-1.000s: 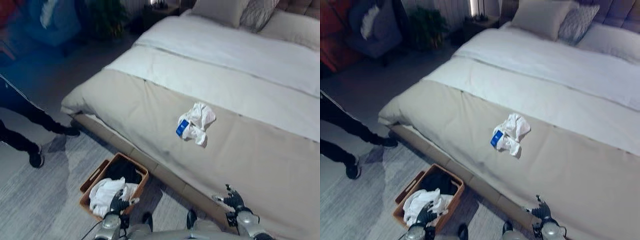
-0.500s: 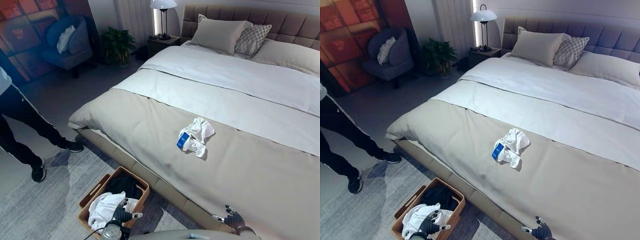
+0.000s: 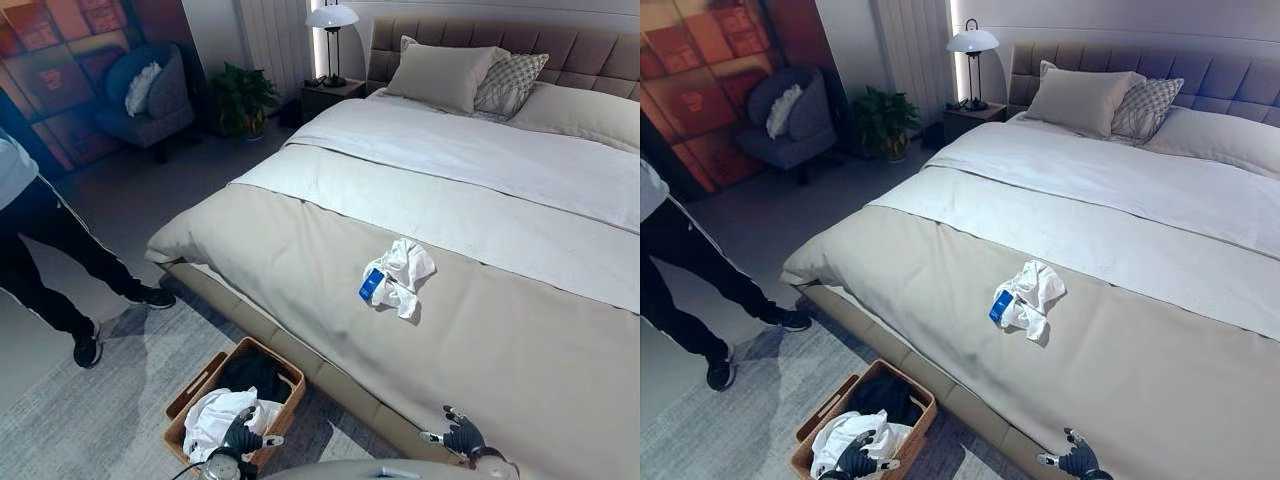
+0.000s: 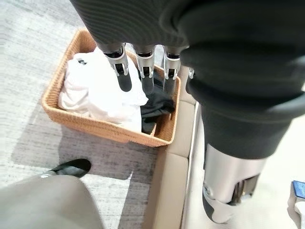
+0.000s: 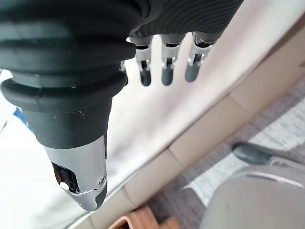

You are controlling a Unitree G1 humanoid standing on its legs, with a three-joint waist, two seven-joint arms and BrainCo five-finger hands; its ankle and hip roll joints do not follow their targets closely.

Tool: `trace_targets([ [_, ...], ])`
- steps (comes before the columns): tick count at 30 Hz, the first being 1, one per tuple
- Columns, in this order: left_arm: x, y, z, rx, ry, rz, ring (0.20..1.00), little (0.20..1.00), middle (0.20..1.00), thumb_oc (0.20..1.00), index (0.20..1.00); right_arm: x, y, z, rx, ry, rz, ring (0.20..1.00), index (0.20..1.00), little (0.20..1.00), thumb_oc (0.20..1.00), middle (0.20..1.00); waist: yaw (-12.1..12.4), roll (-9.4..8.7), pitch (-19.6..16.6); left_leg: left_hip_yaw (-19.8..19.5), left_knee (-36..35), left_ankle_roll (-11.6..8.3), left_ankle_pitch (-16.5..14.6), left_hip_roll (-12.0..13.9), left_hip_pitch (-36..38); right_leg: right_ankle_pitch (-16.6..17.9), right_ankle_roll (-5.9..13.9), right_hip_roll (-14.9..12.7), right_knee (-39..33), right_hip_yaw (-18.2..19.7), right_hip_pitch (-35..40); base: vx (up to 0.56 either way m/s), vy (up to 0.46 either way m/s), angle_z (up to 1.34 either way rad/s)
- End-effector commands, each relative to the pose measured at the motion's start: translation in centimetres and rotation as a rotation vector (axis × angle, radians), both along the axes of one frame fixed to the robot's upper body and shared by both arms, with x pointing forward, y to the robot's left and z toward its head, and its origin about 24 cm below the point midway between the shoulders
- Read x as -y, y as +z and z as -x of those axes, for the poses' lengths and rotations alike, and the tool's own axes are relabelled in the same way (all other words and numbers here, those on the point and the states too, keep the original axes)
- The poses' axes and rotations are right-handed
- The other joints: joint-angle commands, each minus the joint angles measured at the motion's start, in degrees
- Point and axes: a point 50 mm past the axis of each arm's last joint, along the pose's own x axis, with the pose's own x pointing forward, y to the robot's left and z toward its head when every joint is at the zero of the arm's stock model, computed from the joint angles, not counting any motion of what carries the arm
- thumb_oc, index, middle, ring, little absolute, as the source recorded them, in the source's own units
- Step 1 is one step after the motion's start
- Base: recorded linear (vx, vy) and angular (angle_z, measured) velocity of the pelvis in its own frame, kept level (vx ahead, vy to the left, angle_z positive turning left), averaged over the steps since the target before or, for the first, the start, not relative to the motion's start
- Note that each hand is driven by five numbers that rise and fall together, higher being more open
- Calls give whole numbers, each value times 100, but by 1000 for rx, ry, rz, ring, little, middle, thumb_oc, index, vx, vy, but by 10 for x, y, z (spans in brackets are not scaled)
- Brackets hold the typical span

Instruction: Pick up clothes into the bucket

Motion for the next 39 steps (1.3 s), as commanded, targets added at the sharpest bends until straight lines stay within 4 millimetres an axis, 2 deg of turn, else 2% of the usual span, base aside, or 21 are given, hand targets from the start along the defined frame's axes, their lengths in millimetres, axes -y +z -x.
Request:
trace_targets([
  [1, -2, 4, -15, 45, -6, 6, 1000, 1000, 1000, 1000, 1000, -5, 8, -32, 68, 66, 25, 1000, 1000, 1000, 1000, 1000, 41, -433, 182, 29, 316, 134, -397, -371, -47, -73, 189, -216, 208, -12, 60, 0, 0, 0],
  [7, 8, 11, -32, 129, 5, 63, 1000, 1000, 1000, 1000, 1000, -9, 8, -31, 76, 69, 19, 1000, 1000, 1000, 1000, 1000, 27, -460, 200, 9, 261, 129, -361, -361, -49, -42, 199, -223, 147, -25, 65, -2, -4, 2],
  [12, 14, 11, -31, 124, -21, 72, 1000, 1000, 1000, 1000, 1000, -10, 6, -28, 69, 52, 27, 1000, 1000, 1000, 1000, 1000, 16, -467, 244, 15, 265, 131, -361, -360, -78, -20, 202, -215, 130, -9, 30, 0, 0, 0],
  [15, 12, 10, -29, 112, -20, 63, 1000, 1000, 1000, 1000, 1000, -7, 9, -34, 99, 5, 28, 1000, 1000, 1000, 1000, 1000, 18, -456, 280, 2, 247, 131, -345, -356, -105, 1, 205, -206, 106, -5, -7, 0, 0, 0],
  [17, 9, 10, -28, 111, -6, 52, 1000, 1000, 1000, 1000, 1000, -2, 17, -49, 161, -18, 36, 1000, 1000, 1000, 1000, 1000, 33, -445, 356, -19, 254, 127, -319, -353, -171, 12, 208, -206, 125, -11, -80, -28, -5, 0],
  [20, 3, 12, -32, 134, 12, 35, 1000, 1000, 1000, 1000, 1000, 9, 43, -87, 318, -30, 71, 1000, 1000, 1000, 1000, 1000, 76, -434, 534, -66, 294, 120, -256, -361, -380, 26, 200, -213, 226, -39, -289, -110, -12, 1],
  [22, -1, 15, -34, 153, 15, 20, 1000, 1000, 1000, 1000, 1000, 17, 67, -117, 438, -23, 108, 1000, 1000, 1000, 1000, 1000, 107, -412, 679, -121, 320, 116, -196, -375, -562, 37, 194, -221, 333, -72, -487, -114, -2, 8],
  [23, -1, 15, -35, 154, 15, 20, 1000, 1000, 1000, 1000, 1000, 17, 67, -117, 438, -23, 108, 1000, 1000, 1000, 1000, 1000, 104, -411, 676, -123, 324, 116, -196, -376, -570, 35, 194, -222, 339, -73, -496, -162, 2, 11],
  [24, -3, 18, -40, 185, 22, 16, 1000, 1000, 1000, 1000, 1000, 31, 91, -143, 531, -50, 166, 1000, 1000, 1000, 1000, 1000, 163, -373, 842, -206, 362, 116, -113, -402, -791, 49, 182, -232, 463, -133, -731, -150, 6, 10],
  [27, -4, 23, -46, 232, 60, 27, 1000, 1000, 1000, 1000, 1000, 53, 128, -176, 653, -133, 240, 1000, 1000, 1000, 1000, 1000, 277, -288, 1021, -329, 408, 144, -26, -435, -1078, 6, 171, -262, 777, -251, -1115, -103, 21, 26],
  [30, 0, 25, -48, 255, 74, 48, 1000, 1000, 1000, 1000, 1000, 64, 153, -196, 719, -187, 298, 1000, 1000, 1000, 1000, 1000, 354, -188, 1173, -442, 491, 188, -2, -475, -1245, -115, 134, -327, 1163, -303, -1383, 5, 32, 22],
  [31, 0, 25, -48, 256, 74, 49, 1000, 1000, 1000, 1000, 1000, 64, 154, -196, 720, -187, 298, 1000, 1000, 1000, 1000, 1000, 350, -189, 1173, -444, 498, 188, -4, -478, -1255, -123, 134, -331, 1178, -304, -1395, -19, 19, 18],
  [32, 3, 28, -50, 276, 41, 44, 1000, 1000, 1000, 1000, 1000, 71, 174, -208, 776, -199, 375, 1000, 1000, 1000, 1000, 1000, 426, -100, 1342, -543, 624, 199, -7, -533, -1408, -253, 117, -413, 1464, -395, -1568, -24, 28, 13],
  [34, 4, 29, -51, 287, 30, 43, 1000, 1000, 1000, 1000, 1000, 68, 181, -214, 798, -190, 382, 1000, 1000, 1000, 1000, 1000, 434, -79, 1393, -570, 707, 203, -21, -564, -1494, -296, 106, -444, 1575, -394, -1661, -29, 21, 20],
  [35, 5, 32, -54, 304, 17, 33, 1000, 1000, 1000, 1000, 1000, 70, 205, -228, 871, -187, 444, 1000, 1000, 1000, 1000, 1000, 508, -25, 1590, -617, 970, 223, -70, -612, -1713, -394, 87, -493, 1886, -342, -1889, -43, 0, 23],
  [39, 15, 35, -60, 338, 7, 53, 1000, 1000, 1000, 1000, 1000, 73, 242, -246, 980, -254, 486, 1000, 1000, 1000, 1000, 1000, 616, 34, 1874, -760, 1322, 220, -92, -681, -2159, -515, 83, -617, 2374, -426, -2283, -53, -27, 21],
])
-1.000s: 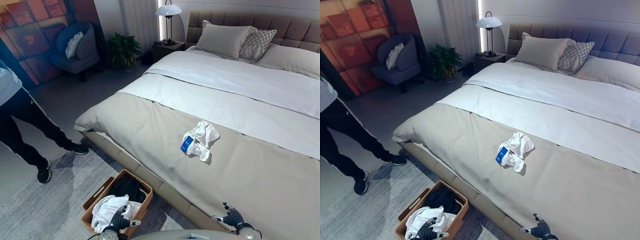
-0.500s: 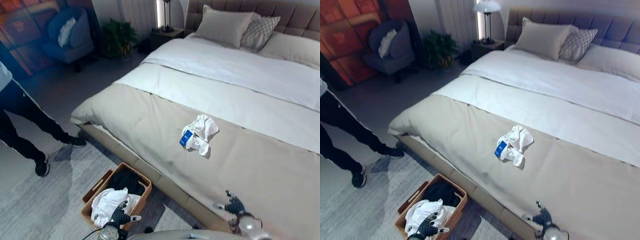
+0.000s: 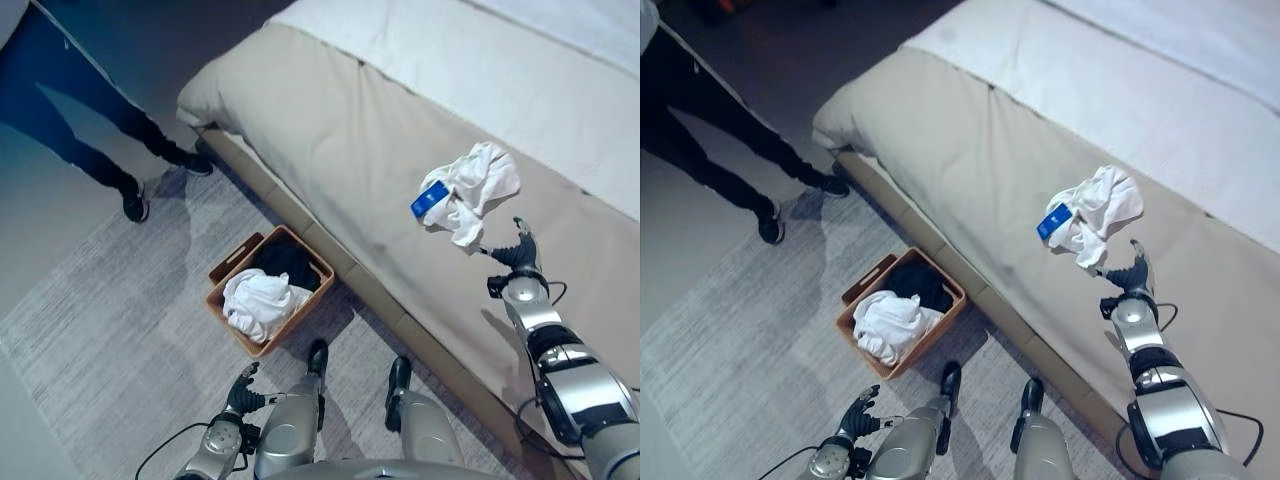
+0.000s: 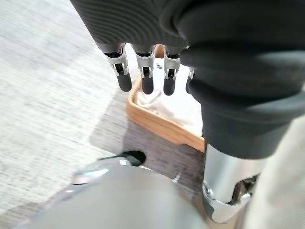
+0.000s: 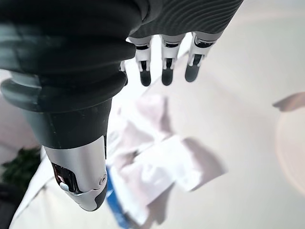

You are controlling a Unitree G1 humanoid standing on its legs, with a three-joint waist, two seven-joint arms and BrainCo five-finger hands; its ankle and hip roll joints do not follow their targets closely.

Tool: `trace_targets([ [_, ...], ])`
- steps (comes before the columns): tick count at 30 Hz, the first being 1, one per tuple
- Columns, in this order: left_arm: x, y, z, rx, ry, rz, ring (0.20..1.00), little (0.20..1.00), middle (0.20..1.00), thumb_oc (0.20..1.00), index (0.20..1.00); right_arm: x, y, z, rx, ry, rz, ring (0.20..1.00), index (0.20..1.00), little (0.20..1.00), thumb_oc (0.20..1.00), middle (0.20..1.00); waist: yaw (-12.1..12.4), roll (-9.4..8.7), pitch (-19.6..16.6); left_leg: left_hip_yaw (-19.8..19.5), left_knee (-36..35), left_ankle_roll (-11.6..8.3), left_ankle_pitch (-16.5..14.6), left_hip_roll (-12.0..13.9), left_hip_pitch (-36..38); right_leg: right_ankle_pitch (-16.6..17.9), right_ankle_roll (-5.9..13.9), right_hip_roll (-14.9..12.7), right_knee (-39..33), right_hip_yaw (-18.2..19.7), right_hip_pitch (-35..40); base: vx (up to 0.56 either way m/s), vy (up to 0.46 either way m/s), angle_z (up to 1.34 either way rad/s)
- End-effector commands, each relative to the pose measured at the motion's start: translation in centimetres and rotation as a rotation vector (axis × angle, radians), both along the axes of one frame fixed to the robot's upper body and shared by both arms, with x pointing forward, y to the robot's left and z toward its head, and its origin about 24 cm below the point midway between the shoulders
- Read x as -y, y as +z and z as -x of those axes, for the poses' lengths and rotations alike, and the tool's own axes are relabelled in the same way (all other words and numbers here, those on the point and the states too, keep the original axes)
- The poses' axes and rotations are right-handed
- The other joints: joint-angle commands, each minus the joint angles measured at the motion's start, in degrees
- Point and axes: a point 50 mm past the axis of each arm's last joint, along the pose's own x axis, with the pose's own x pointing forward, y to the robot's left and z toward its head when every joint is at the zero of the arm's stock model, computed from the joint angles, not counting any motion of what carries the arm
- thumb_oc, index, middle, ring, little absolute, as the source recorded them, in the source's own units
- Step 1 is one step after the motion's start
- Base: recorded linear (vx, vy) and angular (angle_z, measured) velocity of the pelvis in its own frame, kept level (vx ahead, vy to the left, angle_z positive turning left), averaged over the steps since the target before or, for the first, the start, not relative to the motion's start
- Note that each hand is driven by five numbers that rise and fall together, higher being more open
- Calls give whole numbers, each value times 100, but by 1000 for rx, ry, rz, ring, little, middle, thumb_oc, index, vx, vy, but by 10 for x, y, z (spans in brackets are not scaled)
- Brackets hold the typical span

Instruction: Pick up clothes into the bucket

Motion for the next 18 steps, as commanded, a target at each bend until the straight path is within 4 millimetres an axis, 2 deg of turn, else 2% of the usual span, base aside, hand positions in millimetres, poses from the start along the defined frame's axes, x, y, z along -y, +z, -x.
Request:
trace_targets([
  [1, 16, 3, -1, 51, 0, 48, 1000, 1000, 1000, 1000, 1000, 10, 32, -7, 128, -62, 81, 1000, 1000, 1000, 1000, 1000, 57, -196, -28, -64, 614, 279, -450, -266, -185, 13, 138, -120, 471, 82, -78, -66, -58, 30],
  [5, 28, 14, -17, 118, -28, 80, 1000, 1000, 1000, 1000, 1000, 32, 79, -13, 244, -171, 112, 1000, 1000, 1000, 1000, 1000, 190, -68, 292, -306, 764, 214, -367, -333, -669, -194, 123, -318, 1020, -127, -568, -63, -76, 33],
  [9, 36, 26, -37, 190, -49, 96, 1000, 1000, 1000, 1000, 1000, 57, 120, -9, 308, -266, 172, 1000, 1000, 1000, 1000, 1000, 280, 60, 548, -467, 744, 178, -215, -373, -1083, -380, 104, -452, 1488, -236, -1125, -45, -47, 39],
  [11, 42, 34, -45, 233, -61, 110, 1000, 1000, 1000, 1000, 1000, 72, 134, -2, 298, -310, 220, 1000, 1000, 1000, 1000, 1000, 320, 131, 548, -534, 708, 167, -129, -405, -1363, -451, 101, -547, 1720, -283, -1494, 25, -77, 20],
  [12, 45, 36, -47, 243, -63, 114, 1000, 1000, 1000, 1000, 1000, 78, 140, 1, 298, -332, 244, 1000, 1000, 1000, 1000, 1000, 311, 114, 548, -560, 706, 153, -255, -449, -1376, -673, 138, -599, 1833, -226, -1544, 83, -92, 33],
  [15, 55, 45, -55, 297, -95, 140, 1000, 1000, 1000, 1000, 1000, 92, 150, 10, 249, -382, 346, 1000, 1000, 1000, 1000, 1000, 363, 235, 548, -685, 531, 149, -69, -471, -1684, -790, 122, -681, 2078, -280, -2007, 37, -59, 33],
  [18, 65, 54, -61, 340, -120, 167, 1000, 1000, 1000, 1000, 1000, 101, 159, 17, 264, -427, 356, 1000, 1000, 1000, 1000, 1000, 388, 348, 548, -823, 291, 127, 115, -497, -1887, -909, 96, -787, 2265, -342, -2364, 18, -78, 17],
])
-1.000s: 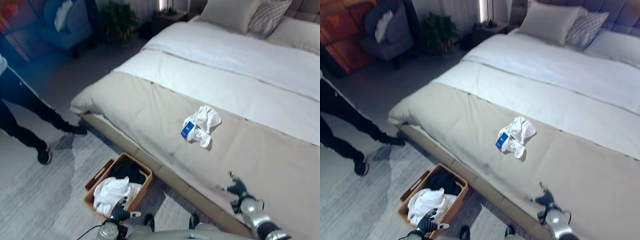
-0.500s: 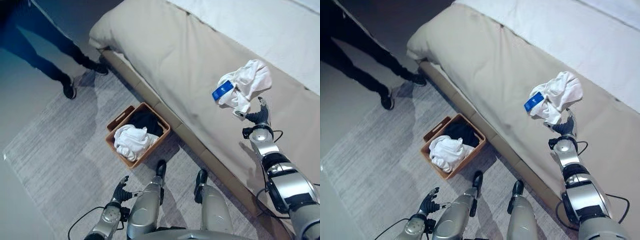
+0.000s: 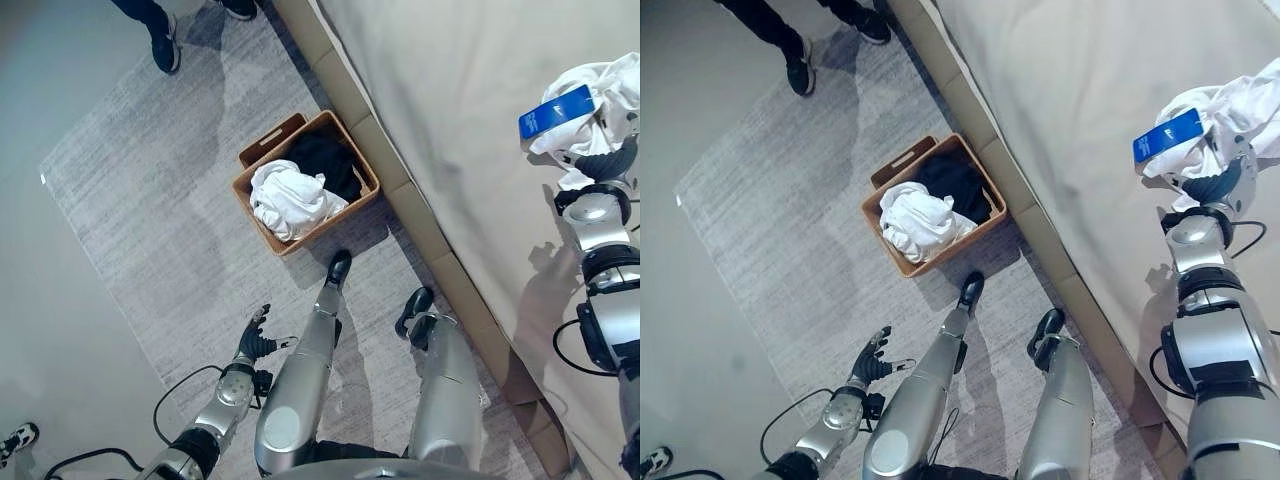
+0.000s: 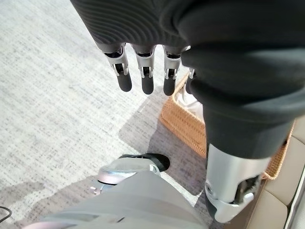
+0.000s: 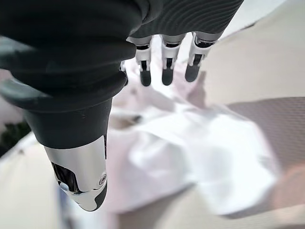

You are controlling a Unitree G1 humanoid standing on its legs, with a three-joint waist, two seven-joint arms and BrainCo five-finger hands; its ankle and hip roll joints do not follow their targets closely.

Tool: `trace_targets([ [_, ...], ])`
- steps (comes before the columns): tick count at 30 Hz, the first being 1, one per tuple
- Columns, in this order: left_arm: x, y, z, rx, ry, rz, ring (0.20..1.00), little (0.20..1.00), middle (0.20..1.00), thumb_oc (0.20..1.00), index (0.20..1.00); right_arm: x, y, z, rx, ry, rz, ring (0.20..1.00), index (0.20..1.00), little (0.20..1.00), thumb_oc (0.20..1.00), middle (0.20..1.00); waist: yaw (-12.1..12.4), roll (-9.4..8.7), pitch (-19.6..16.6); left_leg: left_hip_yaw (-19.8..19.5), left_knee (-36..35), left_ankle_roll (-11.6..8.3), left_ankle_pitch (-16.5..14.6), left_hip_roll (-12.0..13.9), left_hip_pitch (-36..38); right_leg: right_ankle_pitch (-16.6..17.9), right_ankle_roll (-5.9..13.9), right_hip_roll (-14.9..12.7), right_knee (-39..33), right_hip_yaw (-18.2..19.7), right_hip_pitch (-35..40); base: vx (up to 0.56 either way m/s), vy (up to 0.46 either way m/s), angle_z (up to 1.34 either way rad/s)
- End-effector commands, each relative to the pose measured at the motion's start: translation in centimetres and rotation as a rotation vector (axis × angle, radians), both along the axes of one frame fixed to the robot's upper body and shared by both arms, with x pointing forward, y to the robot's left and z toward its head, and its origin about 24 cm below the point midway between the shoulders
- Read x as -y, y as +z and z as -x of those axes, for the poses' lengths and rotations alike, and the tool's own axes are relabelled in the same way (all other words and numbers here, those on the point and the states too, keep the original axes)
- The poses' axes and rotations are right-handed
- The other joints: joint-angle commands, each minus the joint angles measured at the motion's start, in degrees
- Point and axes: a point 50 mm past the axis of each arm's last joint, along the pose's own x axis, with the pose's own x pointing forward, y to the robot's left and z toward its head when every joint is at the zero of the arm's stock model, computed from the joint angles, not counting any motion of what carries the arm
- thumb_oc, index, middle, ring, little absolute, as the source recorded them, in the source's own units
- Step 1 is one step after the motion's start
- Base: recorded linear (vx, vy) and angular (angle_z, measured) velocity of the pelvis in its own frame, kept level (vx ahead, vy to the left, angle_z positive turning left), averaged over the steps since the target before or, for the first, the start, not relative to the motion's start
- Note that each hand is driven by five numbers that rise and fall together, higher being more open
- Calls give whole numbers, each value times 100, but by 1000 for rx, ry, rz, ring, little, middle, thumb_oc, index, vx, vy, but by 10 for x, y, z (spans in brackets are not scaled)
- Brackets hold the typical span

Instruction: Pick up clothes into the bucket

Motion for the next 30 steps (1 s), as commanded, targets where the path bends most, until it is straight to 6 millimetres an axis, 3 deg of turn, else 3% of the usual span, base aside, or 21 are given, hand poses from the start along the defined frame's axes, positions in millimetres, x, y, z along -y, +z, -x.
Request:
trace_targets([
  [1, 39, 6, 0, 42, -60, 113, 1000, 1000, 1000, 1000, 1000, 32, 38, 22, 47, -131, 113, 1000, 1000, 1000, 1000, 1000, -34, 283, -41, -32, 4, 37, -223, -63, 286, -111, 390, -37, 121, 211, 191, 28, -51, 24],
  [2, 43, 9, -2, 52, -70, 123, 1000, 1000, 1000, 1000, 1000, 35, 41, 25, 59, -143, 105, 837, 837, 837, 837, 837, -26, 322, -41, -71, -77, 38, -189, -66, 251, -134, 383, -56, 160, 202, 104, 30, -31, 30],
  [3, 44, 11, -3, 63, -70, 133, 1000, 1000, 1000, 1000, 1000, 38, 45, 27, 65, -153, 106, 325, 325, 325, 325, 325, -28, 355, -41, -93, -135, 36, -159, -80, 204, -157, 375, -90, 202, 214, 7, 23, -5, 26],
  [4, 46, 14, -4, 74, -74, 140, 1000, 1000, 1000, 1000, 1000, 38, 49, 27, 68, -153, 111, 200, 200, 200, 200, 200, -22, 367, -41, -115, -200, 45, -133, -77, 169, -163, 371, -101, 260, 239, -112, 25, 4, 20],
  [8, 49, 13, -4, 65, -89, 138, 1000, 1000, 1000, 1000, 1000, 32, 56, 22, 79, -135, 128, 200, 200, 200, 200, 200, -38, 361, -41, -102, -182, 94, -163, -117, 104, -128, 366, -115, 242, 356, -259, 13, 7, 3],
  [13, 47, 6, -5, 35, -76, 113, 1000, 1000, 1000, 1000, 1000, 10, 53, 6, 116, -36, 115, 200, 200, 200, 200, 200, -119, 273, -41, -1, -94, 127, -250, -124, 280, -11, 393, -84, 34, 482, -41, -3, 23, -3],
  [18, 34, 5, -8, 37, -35, 107, 1000, 1000, 1000, 1000, 1000, -27, 65, -16, 149, 125, 154, 200, 200, 200, 200, 200, -331, -35, -41, 310, 68, 111, -448, -45, 790, 275, 429, 108, -482, 704, 667, -27, 103, -12],
  [19, 29, 6, -11, 43, -22, 99, 1000, 1000, 1000, 1000, 1000, -32, 71, -18, 169, 146, 155, 200, 200, 200, 200, 200, -332, -49, -41, 380, 113, 116, -345, 18, 780, 563, 406, 198, -684, 692, 748, -81, 151, -35],
  [20, 24, 5, -11, 37, -8, 92, 1000, 1000, 1000, 1000, 1000, -38, 78, -20, 192, 179, 156, 200, 200, 200, 200, 200, -377, -127, -41, 457, 148, 107, -391, 43, 902, 629, 430, 244, -802, 749, 904, -66, 150, -67],
  [24, 1, 0, -6, 5, 57, 79, 1000, 1000, 1000, 1000, 1000, -52, 85, -26, 232, 271, 121, 200, 200, 200, 200, 200, -522, -411, -41, 797, 206, 124, -615, 161, 1607, 960, 521, 514, -1458, 1068, 1717, 19, 97, -65],
  [25, 1, 0, -6, 5, 57, 79, 1000, 1000, 1000, 1000, 1000, -52, 85, -26, 232, 270, 121, 200, 200, 200, 200, 200, -521, -410, -41, 797, 206, 124, -615, 161, 1608, 960, 521, 514, -1459, 1068, 1718, 64, 133, -82],
  [26, -11, -5, -1, -23, 87, 67, 1000, 1000, 1000, 1000, 1000, -60, 86, -27, 242, 321, 128, 200, 200, 200, 200, 200, -582, -575, -253, 1038, 181, 133, -706, 250, 1937, 1189, 601, 661, -1905, 1245, 2092, 61, 87, -70],
  [29, -18, -7, 5, -36, 88, 56, 1000, 1000, 1000, 1000, 1000, -63, 82, -27, 236, 354, 133, 200, 200, 200, 200, 200, -647, -678, -473, 1181, 131, 132, -768, 271, 2174, 1337, 657, 738, -2272, 1355, 2403, 91, 89, -78],
  [30, -21, -7, 7, -39, 75, 52, 1000, 1000, 1000, 1000, 1000, -64, 79, -24, 243, 385, 139, 200, 200, 200, 200, 200, -750, -770, -722, 1319, 16, 117, -841, 292, 2463, 1411, 710, 790, -2615, 1421, 2757, 97, 56, -44],
])
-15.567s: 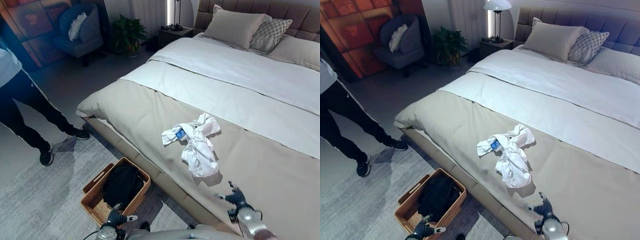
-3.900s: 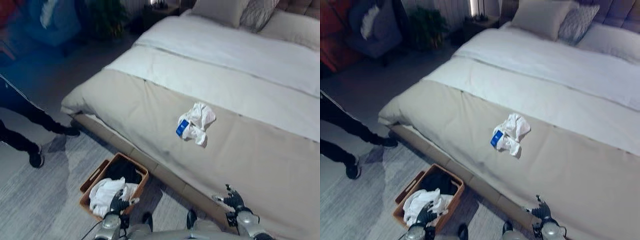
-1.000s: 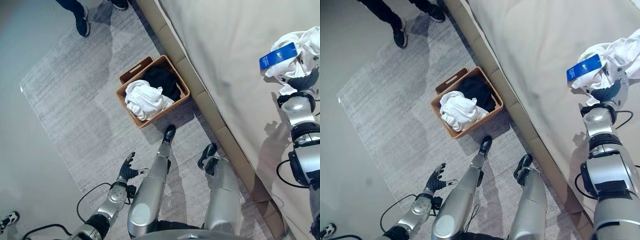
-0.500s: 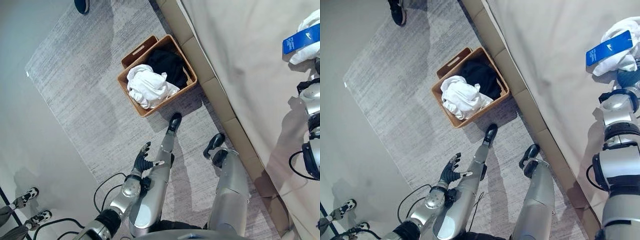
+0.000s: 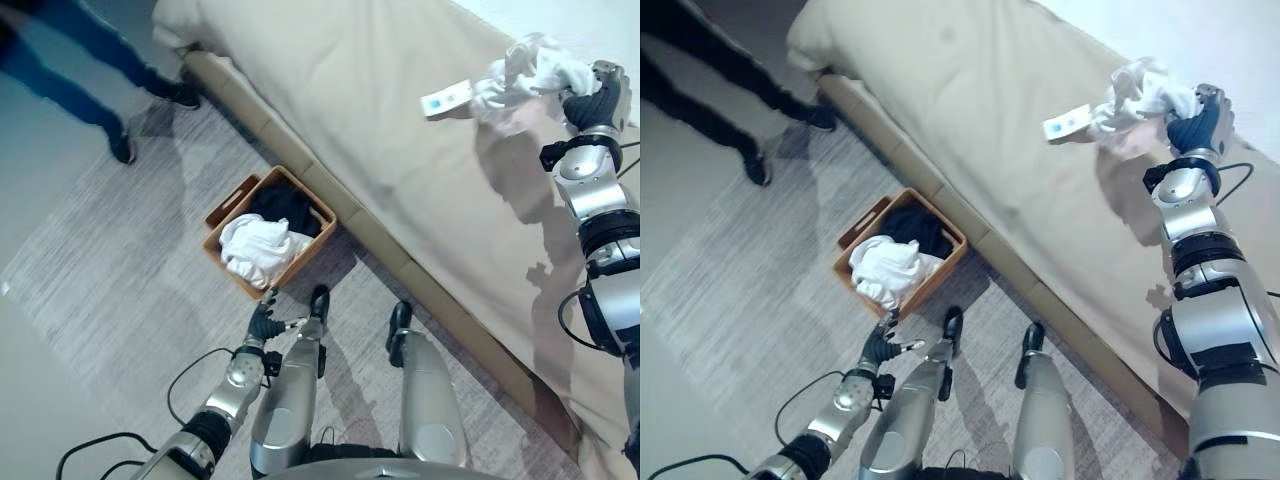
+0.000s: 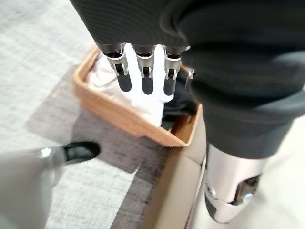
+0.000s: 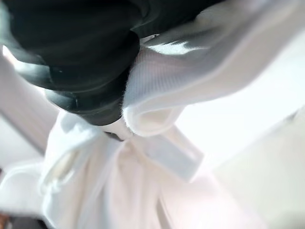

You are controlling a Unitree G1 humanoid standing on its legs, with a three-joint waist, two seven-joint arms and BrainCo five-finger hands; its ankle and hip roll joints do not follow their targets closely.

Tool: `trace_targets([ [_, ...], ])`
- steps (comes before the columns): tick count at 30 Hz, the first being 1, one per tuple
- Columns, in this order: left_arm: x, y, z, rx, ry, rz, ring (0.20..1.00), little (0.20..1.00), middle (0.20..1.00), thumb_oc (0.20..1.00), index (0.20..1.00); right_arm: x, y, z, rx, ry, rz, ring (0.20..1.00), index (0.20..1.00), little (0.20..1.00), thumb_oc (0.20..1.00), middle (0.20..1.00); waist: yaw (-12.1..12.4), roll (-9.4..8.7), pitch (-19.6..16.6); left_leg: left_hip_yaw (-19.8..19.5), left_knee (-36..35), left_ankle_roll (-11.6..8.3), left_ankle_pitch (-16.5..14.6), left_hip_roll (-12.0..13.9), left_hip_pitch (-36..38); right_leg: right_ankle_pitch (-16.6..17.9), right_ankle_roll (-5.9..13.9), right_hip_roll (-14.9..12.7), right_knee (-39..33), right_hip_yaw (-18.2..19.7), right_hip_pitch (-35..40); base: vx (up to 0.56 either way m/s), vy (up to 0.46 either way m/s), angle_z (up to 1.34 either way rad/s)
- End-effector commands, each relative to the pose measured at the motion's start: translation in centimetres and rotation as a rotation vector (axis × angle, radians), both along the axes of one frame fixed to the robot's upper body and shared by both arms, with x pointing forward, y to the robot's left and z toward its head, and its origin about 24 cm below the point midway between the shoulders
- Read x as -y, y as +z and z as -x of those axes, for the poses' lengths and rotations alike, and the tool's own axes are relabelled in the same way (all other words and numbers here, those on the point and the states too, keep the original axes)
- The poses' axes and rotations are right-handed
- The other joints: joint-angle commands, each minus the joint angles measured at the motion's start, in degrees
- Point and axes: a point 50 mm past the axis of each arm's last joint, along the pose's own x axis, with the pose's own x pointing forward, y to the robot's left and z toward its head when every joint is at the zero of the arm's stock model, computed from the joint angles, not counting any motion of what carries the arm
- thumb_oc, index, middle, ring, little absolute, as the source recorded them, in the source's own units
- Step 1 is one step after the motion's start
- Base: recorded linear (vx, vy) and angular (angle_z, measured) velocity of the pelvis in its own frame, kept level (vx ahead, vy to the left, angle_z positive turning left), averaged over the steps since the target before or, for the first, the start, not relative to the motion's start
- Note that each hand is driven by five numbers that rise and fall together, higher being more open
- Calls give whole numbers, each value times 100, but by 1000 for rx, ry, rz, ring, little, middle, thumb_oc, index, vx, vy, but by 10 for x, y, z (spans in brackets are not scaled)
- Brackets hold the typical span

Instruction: Pick up clothes into the bucket

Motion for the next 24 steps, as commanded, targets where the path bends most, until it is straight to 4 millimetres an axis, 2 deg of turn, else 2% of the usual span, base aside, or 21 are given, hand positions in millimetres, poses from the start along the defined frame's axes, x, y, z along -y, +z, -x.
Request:
trace_targets([
  [1, -7, -6, 16, -15, -21, 3, 1000, 1000, 1000, 1000, 1000, 4, 33, 11, 136, 59, 49, 200, 200, 200, 200, 200, -27, -309, -586, 62, 131, 92, -518, -230, 373, 524, 334, -73, -682, 231, 618, 97, 55, -33],
  [2, -7, -6, 16, -16, -22, 2, 1000, 1000, 1000, 1000, 1000, 5, 32, 11, 135, 59, 48, 200, 200, 200, 200, 200, -19, -310, -590, 64, 122, 92, -516, -226, 383, 534, 334, -69, -702, 232, 632, 86, 51, -40],
  [5, -18, 17, 7, 96, 1, 30, 1000, 1000, 1000, 1000, 1000, 2, 29, 21, 145, 127, 100, 200, 200, 200, 200, 200, -185, -370, -1043, 233, -116, 105, -560, -179, 832, 584, 377, -28, -982, 352, 1031, 111, 60, -29],
  [9, -23, 38, -3, 194, 12, 71, 1000, 1000, 1000, 1000, 1000, -7, 14, 27, 119, 225, 97, 200, 200, 200, 200, 200, -288, -424, -1464, 447, -439, 146, -574, -121, 1262, 684, 449, 2, -1321, 515, 1380, 70, 22, -31],
  [12, -11, 76, -22, 342, -84, 96, 1000, 1000, 1000, 1000, 1000, -8, -7, 34, 58, 282, 80, 200, 200, 200, 200, 200, -350, -447, -1829, 485, -590, 135, -587, -92, 1507, 770, 472, -10, -1599, 498, 1691, 66, -20, -16],
  [14, -5, 92, -30, 394, -129, 117, 1000, 1000, 1000, 1000, 1000, -14, -21, 36, 19, 327, 67, 200, 200, 200, 200, 200, -384, -460, -2027, 502, -622, 129, -619, -73, 1658, 822, 479, 4, -1808, 482, 1897, 66, -20, 1],
  [17, 5, 105, -38, 424, -180, 152, 1000, 1000, 1000, 1000, 1000, -30, -38, 36, -41, 407, 46, 200, 200, 200, 200, 200, -370, -469, -2260, 594, -652, 133, -686, -39, 1864, 856, 480, 16, -2016, 517, 2132, 52, -12, -4],
  [18, 5, 105, -38, 423, -180, 151, 1000, 1000, 1000, 1000, 1000, -30, -39, 36, -41, 407, 46, 200, 200, 200, 200, 200, -362, -472, -2256, 598, -656, 133, -687, -39, 1875, 858, 480, 17, -2023, 521, 2143, 38, -7, -9],
  [20, 20, 127, -46, 467, -284, 187, 1000, 1000, 1000, 1000, 1000, -53, -52, 44, -73, 552, 15, 200, 200, 200, 200, 200, -330, -462, -2430, 605, -640, 144, -733, -12, 2021, 817, 460, 41, -2026, 550, 2318, 33, -19, -11],
  [24, 35, 141, -52, 491, -399, 184, 1000, 1000, 1000, 1000, 1000, -65, -58, 54, -87, 644, 11, 200, 200, 200, 200, 200, -307, -471, -2511, 540, -591, 157, -782, -17, 2106, 758, 443, 28, -2005, 492, 2481, 6, -4, -2],
])
